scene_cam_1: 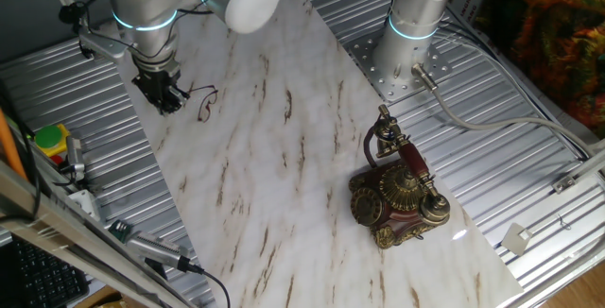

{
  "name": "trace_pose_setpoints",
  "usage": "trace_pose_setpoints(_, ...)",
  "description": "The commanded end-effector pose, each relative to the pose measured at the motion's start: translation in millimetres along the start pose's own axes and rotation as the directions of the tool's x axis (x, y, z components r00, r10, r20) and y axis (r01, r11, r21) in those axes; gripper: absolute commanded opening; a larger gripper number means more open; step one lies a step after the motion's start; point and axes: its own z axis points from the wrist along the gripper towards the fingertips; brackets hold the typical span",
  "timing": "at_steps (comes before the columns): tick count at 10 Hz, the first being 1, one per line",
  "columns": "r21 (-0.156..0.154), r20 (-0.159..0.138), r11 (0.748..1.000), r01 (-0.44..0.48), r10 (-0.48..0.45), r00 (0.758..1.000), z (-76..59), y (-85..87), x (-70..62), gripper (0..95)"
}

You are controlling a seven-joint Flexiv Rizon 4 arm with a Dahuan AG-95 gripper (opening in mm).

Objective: Unfold the leg of the glasses (with one hand)

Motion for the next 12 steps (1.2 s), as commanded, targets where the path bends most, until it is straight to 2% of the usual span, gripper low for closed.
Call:
trace_pose_setpoints(1, -0.005, 0.000, 1.000, -0.002, 0.002, 1.000, -5.3, 0.9, -0.8, 0.0)
trace_pose_setpoints(5, -0.005, 0.002, 1.000, -0.001, 0.001, 1.000, -21.6, -2.0, -7.6, 0.0)
trace_pose_setpoints(8, 0.030, 0.060, 1.000, -0.011, 0.009, 0.998, -25.6, -1.6, -14.3, 0.0)
trace_pose_setpoints(10, 0.045, 0.088, 0.999, -0.010, 0.006, 0.996, -29.2, -0.2, -18.6, 0.0)
trace_pose_setpoints(12, 0.060, 0.122, 0.998, -0.018, 0.010, 0.992, -36.6, 2.7, -22.9, 0.0)
